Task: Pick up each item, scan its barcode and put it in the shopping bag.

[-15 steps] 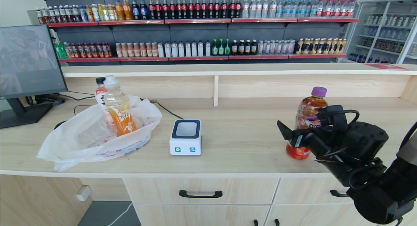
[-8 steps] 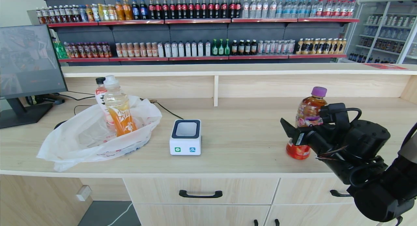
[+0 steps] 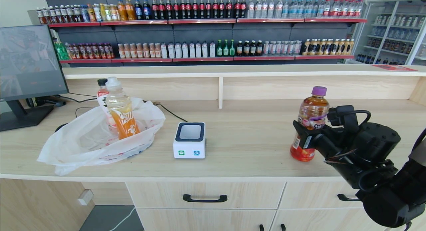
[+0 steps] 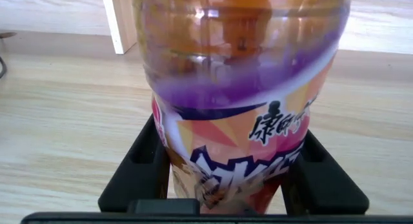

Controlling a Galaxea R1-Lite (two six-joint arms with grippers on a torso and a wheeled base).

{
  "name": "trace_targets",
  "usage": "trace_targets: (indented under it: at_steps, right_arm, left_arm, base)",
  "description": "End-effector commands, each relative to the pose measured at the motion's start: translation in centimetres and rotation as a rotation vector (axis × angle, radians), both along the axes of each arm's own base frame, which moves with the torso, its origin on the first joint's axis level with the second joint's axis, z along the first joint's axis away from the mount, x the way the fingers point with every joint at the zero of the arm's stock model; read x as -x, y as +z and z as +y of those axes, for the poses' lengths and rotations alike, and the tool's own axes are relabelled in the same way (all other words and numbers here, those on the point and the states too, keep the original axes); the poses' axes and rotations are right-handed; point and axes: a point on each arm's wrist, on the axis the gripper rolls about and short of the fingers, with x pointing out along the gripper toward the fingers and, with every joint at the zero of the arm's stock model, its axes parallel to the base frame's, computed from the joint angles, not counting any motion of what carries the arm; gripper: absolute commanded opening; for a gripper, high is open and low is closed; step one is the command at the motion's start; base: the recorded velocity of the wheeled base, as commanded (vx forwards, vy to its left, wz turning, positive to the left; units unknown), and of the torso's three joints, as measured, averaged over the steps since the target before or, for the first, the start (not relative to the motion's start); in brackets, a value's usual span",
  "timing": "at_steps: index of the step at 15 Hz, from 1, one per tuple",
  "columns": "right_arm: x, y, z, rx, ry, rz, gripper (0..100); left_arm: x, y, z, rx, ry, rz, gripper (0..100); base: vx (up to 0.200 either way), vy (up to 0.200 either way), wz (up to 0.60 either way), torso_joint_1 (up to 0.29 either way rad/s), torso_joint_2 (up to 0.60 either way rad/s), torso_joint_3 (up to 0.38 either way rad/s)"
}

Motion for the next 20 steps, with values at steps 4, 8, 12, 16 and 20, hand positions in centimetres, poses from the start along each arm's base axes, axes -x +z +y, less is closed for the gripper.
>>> trace_targets:
  at_steps: [4, 8, 12, 16, 20]
  right_arm:
    - [0.3, 0.6, -0.1, -0.004, 0.000, -0.019, 0]
    - [0.2, 1.1, 0.0, -0.010, 0.002, -0.039, 0]
    - [0.8, 2.2, -0.1, -0.019, 0.003, -0.072, 0]
    - [1.9, 3.9, -0.3, -0.033, 0.008, -0.125, 0]
    - [5.4, 6.0, -0.4, -0.050, 0.039, -0.181, 0]
  left_arm:
    - [0.0, 0.0, 0.0, 0.000, -0.001, 0.000, 100]
    - [0.0, 0.0, 0.0, 0.000, 0.001, 0.002, 100]
    - [0.0, 0.0, 0.0, 0.000, 0.001, 0.002, 100]
    - [0.0, 0.0, 0.0, 0.000, -0.001, 0.000, 100]
    - [0.0, 0.0, 0.0, 0.003, 0.001, 0.000, 100]
  base:
    - [0.000, 0.000, 0.00, 0.000, 0.00, 0.000]
    - [0.000, 0.000, 0.00, 0.000, 0.00, 0.000]
    - [0.000, 0.000, 0.00, 0.000, 0.00, 0.000]
    - [0.000, 0.000, 0.00, 0.000, 0.00, 0.000]
    - [0.000, 0.000, 0.00, 0.000, 0.00, 0.000]
